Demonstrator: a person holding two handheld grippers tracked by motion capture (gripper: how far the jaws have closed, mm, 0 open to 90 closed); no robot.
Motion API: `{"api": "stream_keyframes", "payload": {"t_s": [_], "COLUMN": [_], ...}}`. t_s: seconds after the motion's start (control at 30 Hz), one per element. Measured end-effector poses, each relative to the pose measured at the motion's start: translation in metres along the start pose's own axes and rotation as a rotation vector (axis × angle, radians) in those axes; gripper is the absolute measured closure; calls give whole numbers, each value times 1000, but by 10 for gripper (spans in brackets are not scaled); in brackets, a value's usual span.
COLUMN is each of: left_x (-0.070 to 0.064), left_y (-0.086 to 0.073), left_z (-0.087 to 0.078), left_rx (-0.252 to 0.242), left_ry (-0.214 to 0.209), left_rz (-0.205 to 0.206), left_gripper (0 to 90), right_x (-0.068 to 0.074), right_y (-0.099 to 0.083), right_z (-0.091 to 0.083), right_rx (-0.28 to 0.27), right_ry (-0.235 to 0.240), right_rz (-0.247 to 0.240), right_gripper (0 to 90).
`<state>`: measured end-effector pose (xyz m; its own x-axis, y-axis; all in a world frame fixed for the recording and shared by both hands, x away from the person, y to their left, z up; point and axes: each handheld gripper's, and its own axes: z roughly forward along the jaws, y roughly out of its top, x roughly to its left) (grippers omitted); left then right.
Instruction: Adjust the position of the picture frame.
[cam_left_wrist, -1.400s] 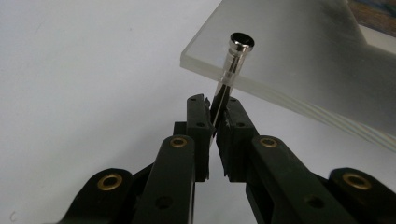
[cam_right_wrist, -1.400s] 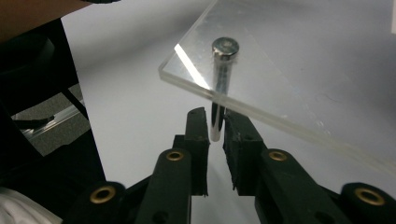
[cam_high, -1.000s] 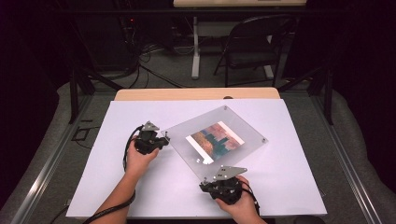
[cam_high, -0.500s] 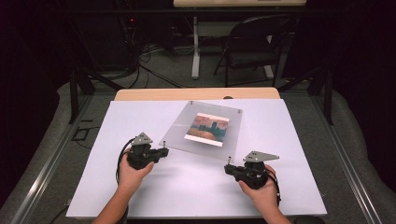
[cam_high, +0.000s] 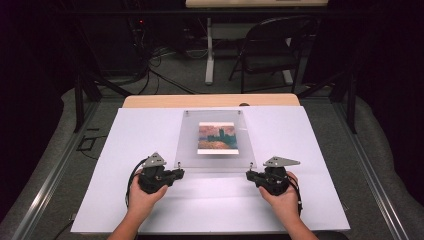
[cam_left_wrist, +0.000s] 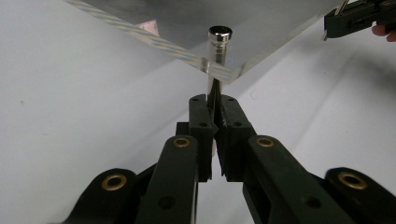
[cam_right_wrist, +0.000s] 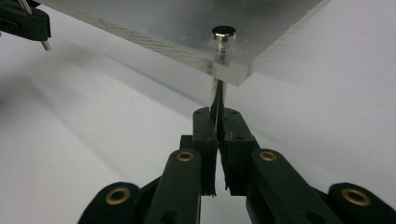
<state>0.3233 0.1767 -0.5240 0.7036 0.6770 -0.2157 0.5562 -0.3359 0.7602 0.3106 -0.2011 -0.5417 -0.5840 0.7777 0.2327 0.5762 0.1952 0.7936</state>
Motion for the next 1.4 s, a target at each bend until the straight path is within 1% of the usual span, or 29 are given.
{"api": "stream_keyframes", "payload": {"t_s": [0.07,0.2,0.3,0.33,0.37,0.47,0.53,0.57,0.67,0.9,1.1,1.27,1.33,1.4], "left_x": [3,7,11,14,14,17,20,21,23,22,21,21,21,21], "left_y": [1,3,7,10,10,12,12,12,13,12,8,5,4,3], "left_z": [3,8,11,12,12,17,18,19,20,25,27,30,31,31], "left_rx": [-2,2,-7,-11,-11,-13,-7,-15,-13,-3,11,24,33,39], "left_ry": [2,14,19,24,24,29,25,23,28,23,29,33,36,38], "left_rz": [-3,1,-5,-9,-9,-26,-34,-44,-52,-52,-51,-40,-36,-35], "left_gripper": [854,854,854,854,854,854,854,854,853,853,853,853,853,853], "right_x": [-1,-4,-7,-9,-9,-14,-14,-14,-15,-18,-18,-18,-18,-18], "right_y": [2,5,9,11,11,16,16,18,20,18,14,11,10,9], "right_z": [3,7,9,11,11,14,15,15,17,20,21,24,25,26], "right_rx": [5,-4,-9,-15,-15,-14,-17,-16,-15,-11,7,17,31,31], "right_ry": [-4,-12,-17,-16,-16,-22,-21,-18,-18,-23,-37,-45,-44,-43], "right_rz": [-3,-7,-11,-5,-5,-6,-10,-12,-18,-11,-14,-24,-22,-22], "right_gripper": [855,855,855,855,855,854,854,854,854,854,854,854,854,854]}}
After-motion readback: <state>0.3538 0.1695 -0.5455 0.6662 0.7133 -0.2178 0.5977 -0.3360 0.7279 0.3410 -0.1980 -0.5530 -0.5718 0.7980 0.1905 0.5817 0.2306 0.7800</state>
